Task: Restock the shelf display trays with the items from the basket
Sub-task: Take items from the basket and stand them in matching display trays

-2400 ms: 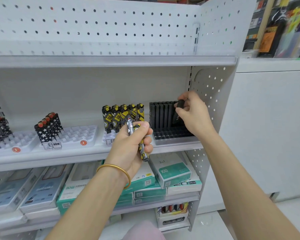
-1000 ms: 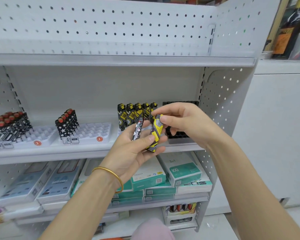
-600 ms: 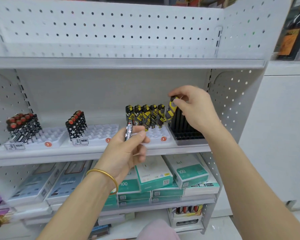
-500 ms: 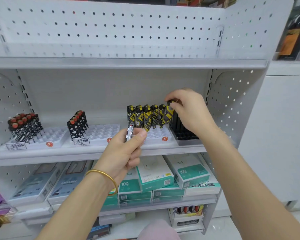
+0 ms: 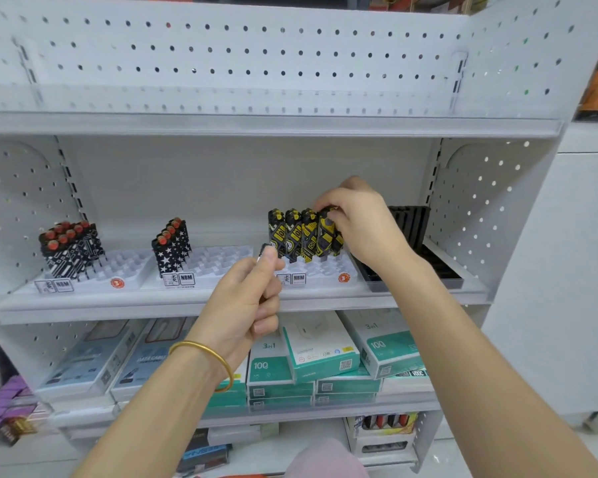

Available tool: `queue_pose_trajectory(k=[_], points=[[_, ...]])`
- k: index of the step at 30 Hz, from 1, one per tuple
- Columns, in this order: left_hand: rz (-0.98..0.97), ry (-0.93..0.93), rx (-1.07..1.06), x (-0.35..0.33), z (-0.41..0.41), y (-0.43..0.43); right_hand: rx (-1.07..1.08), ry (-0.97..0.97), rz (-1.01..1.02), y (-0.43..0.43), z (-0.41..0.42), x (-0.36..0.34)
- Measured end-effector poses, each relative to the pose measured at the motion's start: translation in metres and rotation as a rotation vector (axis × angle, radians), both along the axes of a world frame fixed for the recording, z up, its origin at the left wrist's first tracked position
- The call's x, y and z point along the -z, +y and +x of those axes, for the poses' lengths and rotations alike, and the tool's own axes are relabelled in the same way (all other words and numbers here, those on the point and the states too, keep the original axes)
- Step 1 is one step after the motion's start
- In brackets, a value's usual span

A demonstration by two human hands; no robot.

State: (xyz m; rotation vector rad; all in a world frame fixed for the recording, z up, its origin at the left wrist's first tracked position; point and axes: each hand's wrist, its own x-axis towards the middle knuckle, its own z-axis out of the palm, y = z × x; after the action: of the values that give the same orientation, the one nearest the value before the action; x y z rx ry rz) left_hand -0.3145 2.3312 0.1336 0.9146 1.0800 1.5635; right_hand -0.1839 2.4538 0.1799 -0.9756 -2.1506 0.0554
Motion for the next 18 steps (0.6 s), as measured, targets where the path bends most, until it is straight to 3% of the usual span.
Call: queue_pose_trajectory(k=[15,18], points=[[-0.039,-0.208,0.059,0.006,0.001,0.006,0.002,-0.167,-0.010,0.011,0.000,-0.006],[-0.047,-0.217,0.057,0.006,0.001,0.006,0.096,-0.183,0.062,0.009,-0.003,0.002]])
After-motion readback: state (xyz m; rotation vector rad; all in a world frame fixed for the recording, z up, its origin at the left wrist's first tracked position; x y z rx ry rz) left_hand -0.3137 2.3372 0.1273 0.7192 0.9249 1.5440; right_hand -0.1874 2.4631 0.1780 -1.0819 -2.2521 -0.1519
